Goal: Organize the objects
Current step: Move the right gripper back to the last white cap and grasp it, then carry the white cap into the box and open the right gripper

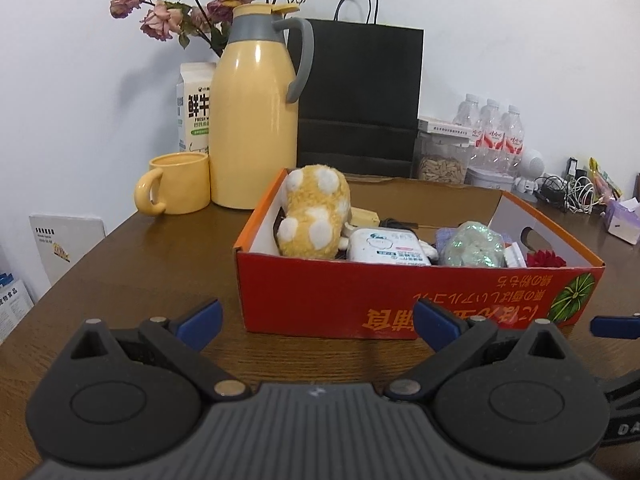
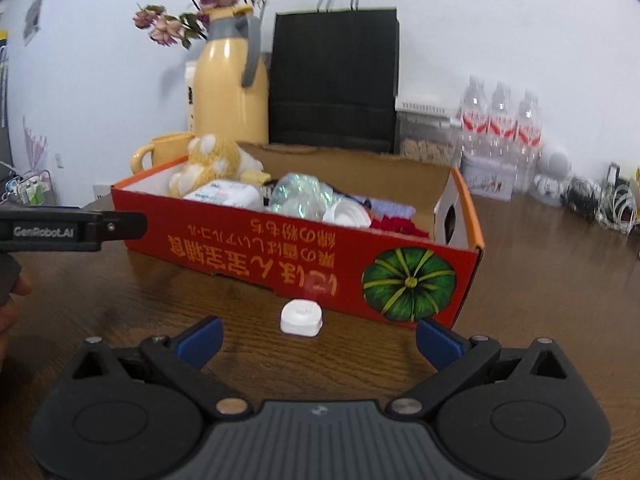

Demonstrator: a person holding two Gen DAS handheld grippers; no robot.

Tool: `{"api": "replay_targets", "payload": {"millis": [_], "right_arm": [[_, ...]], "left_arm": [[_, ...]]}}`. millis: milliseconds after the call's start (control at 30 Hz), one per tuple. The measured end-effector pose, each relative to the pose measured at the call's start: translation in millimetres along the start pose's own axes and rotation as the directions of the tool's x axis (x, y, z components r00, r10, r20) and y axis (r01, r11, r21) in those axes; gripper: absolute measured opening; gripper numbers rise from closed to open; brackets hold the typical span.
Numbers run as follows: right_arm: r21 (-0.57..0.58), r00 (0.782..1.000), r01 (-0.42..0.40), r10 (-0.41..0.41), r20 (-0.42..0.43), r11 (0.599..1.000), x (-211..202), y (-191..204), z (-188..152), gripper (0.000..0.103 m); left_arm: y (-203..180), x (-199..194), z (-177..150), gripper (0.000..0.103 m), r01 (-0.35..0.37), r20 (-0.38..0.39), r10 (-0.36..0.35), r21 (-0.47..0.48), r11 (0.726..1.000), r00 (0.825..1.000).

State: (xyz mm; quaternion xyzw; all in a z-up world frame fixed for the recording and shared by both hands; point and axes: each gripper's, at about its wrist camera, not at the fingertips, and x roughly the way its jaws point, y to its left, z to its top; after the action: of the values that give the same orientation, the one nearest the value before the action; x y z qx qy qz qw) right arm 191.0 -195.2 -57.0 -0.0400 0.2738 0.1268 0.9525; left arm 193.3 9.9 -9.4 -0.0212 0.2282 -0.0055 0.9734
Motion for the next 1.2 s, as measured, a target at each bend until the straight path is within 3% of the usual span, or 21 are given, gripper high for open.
{"api": "replay_targets", "payload": {"millis": [100,233,367,500,567,633,667,1200], "right_arm": [[0.019,0.999,-0.006,0.007,-0.038,1.000,9.8,2.0,1.7,0.094],[0.031,0.997,-0.012,0.014,-0.070,0.999,22.0,6.3,5.5,0.077],[0.055,0.996,0.003,0.002,-0.090,0.998,32.9,8.7,10.0,0.074],[0.059,0.996,0.023,-0.018,-0.091,0.998,39.1,11.8,13.8,0.064],[0.053,0.996,0.027,-0.022,-0.087,0.998,41.5,14.8,15.4,0.055],[0.050,0.996,0.023,-0.019,-0.082,0.998,42.0,17.2,16.4,0.032],[0.047,0.997,0.023,-0.019,-0.078,0.999,42.0,18.4,16.7,0.025],[0.026,1.000,0.004,-0.004,-0.006,1.000,21.1,26.6,10.9,0.025]], "left_arm": [[0.7,0.0,0.0,0.103,0.002,-0.001,-0.002,-0.002,1.000,1.000],[2.2,0.1,0.5,0.103,0.004,-0.001,-0.004,-0.011,1.000,1.000],[2.7,-0.2,0.5,0.103,0.008,-0.007,-0.008,-0.013,1.000,1.000],[1.8,-0.6,-0.2,0.103,0.012,-0.008,-0.012,-0.010,1.000,1.000],[1.6,-0.4,-0.4,0.103,0.011,-0.010,-0.011,-0.010,1.000,1.000],[1.5,0.2,-0.8,0.103,0.010,-0.013,-0.011,-0.010,1.000,1.000],[1.6,0.3,-0.9,0.103,0.011,-0.014,-0.011,-0.011,1.000,1.000],[1.5,2.1,-3.2,0.103,0.009,-0.023,-0.009,-0.009,1.000,1.000]]}}
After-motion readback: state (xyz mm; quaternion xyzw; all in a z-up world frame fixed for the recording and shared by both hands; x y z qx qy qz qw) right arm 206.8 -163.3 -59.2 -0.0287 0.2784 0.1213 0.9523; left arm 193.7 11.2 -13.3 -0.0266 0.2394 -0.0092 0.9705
